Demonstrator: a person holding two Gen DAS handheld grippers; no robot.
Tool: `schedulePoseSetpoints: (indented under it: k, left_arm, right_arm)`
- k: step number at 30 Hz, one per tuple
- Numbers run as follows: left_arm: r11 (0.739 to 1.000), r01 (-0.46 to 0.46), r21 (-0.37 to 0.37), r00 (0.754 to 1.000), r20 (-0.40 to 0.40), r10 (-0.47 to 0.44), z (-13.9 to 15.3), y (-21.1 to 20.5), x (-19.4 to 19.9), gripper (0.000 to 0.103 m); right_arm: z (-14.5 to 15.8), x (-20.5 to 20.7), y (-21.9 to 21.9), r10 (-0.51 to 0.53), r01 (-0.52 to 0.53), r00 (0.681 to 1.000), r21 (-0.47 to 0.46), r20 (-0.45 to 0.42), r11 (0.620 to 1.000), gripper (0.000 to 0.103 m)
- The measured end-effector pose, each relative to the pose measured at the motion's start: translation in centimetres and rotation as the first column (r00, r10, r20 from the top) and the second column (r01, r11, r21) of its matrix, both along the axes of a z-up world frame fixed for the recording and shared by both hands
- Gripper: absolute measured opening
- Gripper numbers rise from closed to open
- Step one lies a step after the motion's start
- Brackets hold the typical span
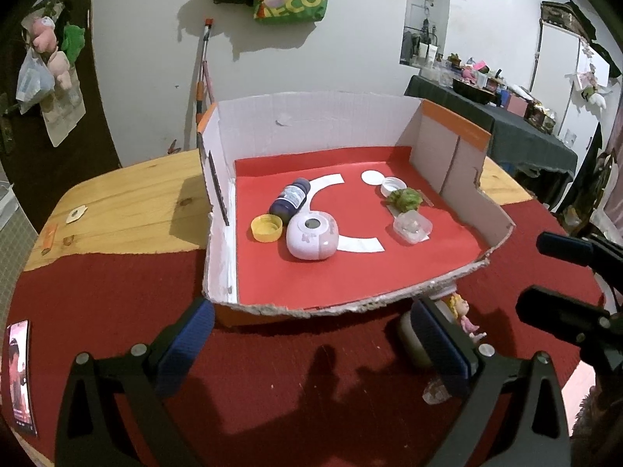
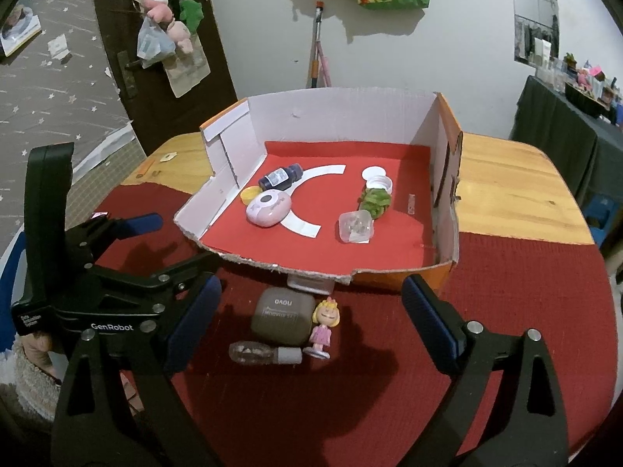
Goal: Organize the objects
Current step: 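Open the left tool to release the lilac compact while both tools withdraw from the box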
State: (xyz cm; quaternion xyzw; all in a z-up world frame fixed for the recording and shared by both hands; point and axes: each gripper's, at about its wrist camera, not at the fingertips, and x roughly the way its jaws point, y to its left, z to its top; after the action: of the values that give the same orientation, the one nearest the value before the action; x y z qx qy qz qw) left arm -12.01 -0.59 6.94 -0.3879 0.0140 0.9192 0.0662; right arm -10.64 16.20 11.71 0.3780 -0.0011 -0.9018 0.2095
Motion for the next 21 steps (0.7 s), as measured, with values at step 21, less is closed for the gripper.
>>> schedulePoseSetpoints:
  k: [21]
  left_arm:
    - [1.000, 0.023, -0.017, 1.000, 0.013, -0.023, -1.3, 1.2, 3.6, 0.103]
  right_arm:
    - [-1.8, 3.5, 1.0, -0.022, 0.022, 1.000, 0.016, 0.005, 1.000, 0.095]
